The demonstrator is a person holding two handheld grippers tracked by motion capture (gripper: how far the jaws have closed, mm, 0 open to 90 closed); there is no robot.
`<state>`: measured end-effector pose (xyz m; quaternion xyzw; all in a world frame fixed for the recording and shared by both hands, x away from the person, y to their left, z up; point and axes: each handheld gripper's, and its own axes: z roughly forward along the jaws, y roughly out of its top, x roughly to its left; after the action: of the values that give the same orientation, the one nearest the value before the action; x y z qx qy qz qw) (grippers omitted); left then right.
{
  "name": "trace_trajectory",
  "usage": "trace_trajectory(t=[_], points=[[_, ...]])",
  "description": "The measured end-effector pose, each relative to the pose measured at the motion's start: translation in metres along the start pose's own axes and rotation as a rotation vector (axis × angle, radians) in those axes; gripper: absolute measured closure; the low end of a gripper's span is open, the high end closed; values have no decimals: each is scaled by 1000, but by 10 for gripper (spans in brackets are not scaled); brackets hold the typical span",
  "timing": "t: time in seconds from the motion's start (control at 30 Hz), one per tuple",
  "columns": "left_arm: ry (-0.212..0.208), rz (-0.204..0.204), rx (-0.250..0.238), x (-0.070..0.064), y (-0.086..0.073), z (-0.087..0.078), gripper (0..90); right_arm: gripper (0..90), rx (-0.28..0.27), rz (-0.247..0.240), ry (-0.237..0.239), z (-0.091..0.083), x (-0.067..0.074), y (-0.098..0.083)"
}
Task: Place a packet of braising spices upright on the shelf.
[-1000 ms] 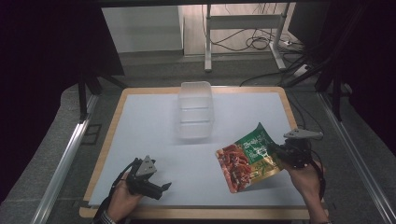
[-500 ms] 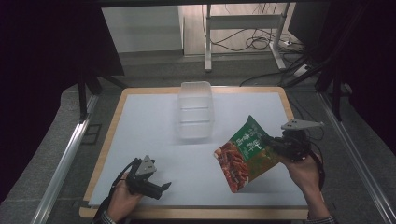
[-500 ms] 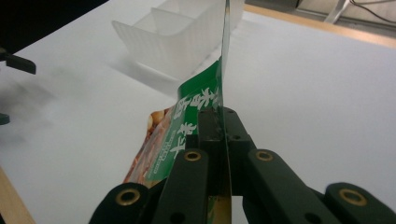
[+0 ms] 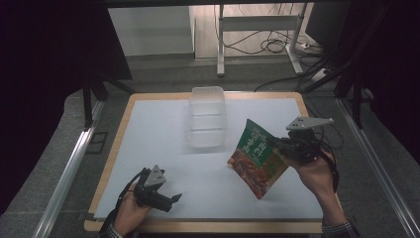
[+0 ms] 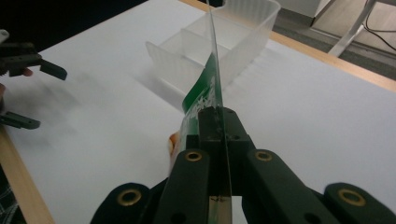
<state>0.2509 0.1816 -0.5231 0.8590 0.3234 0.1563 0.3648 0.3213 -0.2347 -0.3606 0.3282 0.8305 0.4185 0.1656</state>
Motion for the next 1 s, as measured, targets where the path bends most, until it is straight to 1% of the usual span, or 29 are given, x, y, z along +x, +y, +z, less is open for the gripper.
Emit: trace_trajectory(t=[0.1,0.27,0.3,0.37,0.43,0.53,0.57,0.73,0.77,0.93,1.0], points=[[0,1,1,0,0,0,0,890,-5,-16,4,-1,3,8],[3,-2,-3,0,0,0,0,890,-4,-28,-13,-3,3,13],[3,-5,-5,1,0,-1,0,890,-10,-30,-29,-4,1,16],[5,-7,-6,1,0,-1,0,890,-12,-27,-32,-4,0,17],[5,-12,-9,1,0,-1,0,890,-21,-20,-37,-5,-5,21],[5,-16,-11,2,0,-1,0,890,-28,-16,-34,-5,-7,24],[2,-19,-12,2,0,-2,0,890,-36,-15,-25,-5,-10,27],[-3,-27,-18,2,0,-2,0,890,-44,-18,-17,-4,-11,34],[-6,-31,-21,2,0,-3,0,890,-46,-26,-16,-3,-12,39],[-9,-33,-27,3,0,-3,0,890,-50,-40,-21,-1,-13,48],[-15,-40,-33,3,0,-4,0,890,-57,-44,-24,1,-15,55]])
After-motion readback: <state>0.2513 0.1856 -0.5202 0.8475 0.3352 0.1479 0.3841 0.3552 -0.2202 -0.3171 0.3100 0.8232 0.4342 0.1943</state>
